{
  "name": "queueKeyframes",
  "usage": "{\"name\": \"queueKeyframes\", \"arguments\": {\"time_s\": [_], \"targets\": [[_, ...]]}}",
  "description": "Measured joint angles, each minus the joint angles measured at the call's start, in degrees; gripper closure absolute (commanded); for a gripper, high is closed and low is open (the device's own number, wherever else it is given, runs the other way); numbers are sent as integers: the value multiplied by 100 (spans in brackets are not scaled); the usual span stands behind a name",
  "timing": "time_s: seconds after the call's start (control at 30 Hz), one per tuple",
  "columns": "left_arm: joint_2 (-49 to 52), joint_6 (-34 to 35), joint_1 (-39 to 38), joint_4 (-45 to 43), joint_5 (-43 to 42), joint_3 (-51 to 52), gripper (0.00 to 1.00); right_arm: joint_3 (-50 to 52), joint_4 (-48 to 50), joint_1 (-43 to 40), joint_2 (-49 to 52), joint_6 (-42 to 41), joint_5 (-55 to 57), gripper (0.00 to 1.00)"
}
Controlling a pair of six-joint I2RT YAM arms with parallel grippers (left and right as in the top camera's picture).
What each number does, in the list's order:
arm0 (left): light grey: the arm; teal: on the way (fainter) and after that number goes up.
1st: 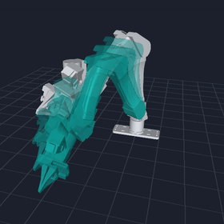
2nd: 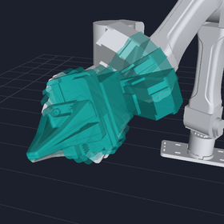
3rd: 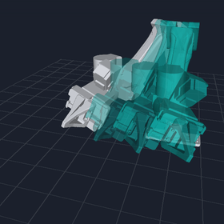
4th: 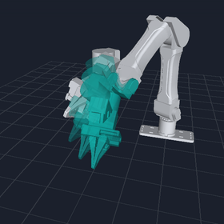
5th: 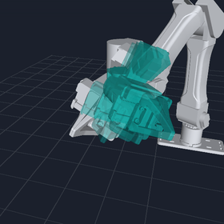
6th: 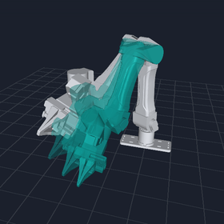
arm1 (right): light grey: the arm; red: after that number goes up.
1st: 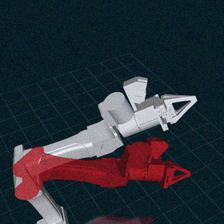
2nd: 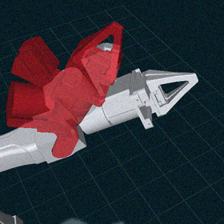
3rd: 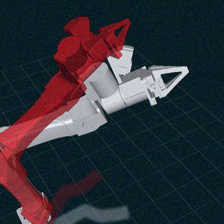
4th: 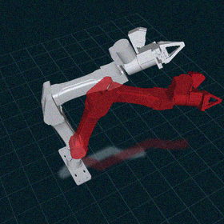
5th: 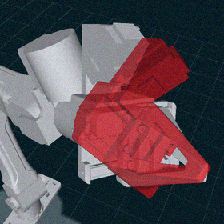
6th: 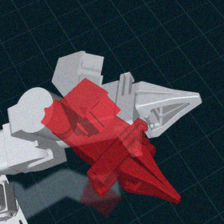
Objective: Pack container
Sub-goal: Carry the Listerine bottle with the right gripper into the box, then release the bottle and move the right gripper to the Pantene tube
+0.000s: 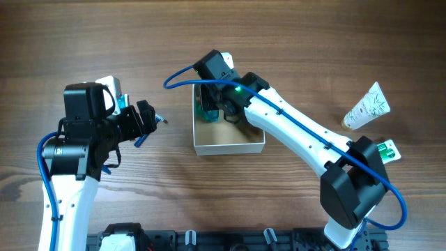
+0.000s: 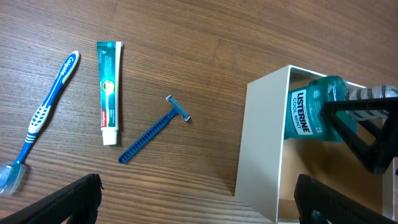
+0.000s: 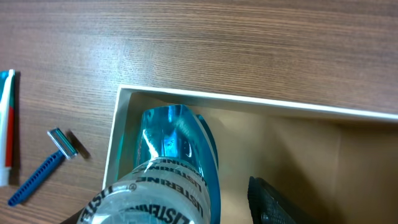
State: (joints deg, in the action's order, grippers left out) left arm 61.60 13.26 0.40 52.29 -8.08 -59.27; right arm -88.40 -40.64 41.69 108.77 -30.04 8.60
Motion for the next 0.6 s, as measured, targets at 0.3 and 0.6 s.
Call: {"name": "queueKeyframes", "arguments": {"time_s": [0.3,0.6], "targets": [[0,-2,0,0,0,0,0,0,-2,2,-289,494,-26,39],[0,0,0,0,0,0,0,0,-267,-26,-1696,1088,-184,29]]}}
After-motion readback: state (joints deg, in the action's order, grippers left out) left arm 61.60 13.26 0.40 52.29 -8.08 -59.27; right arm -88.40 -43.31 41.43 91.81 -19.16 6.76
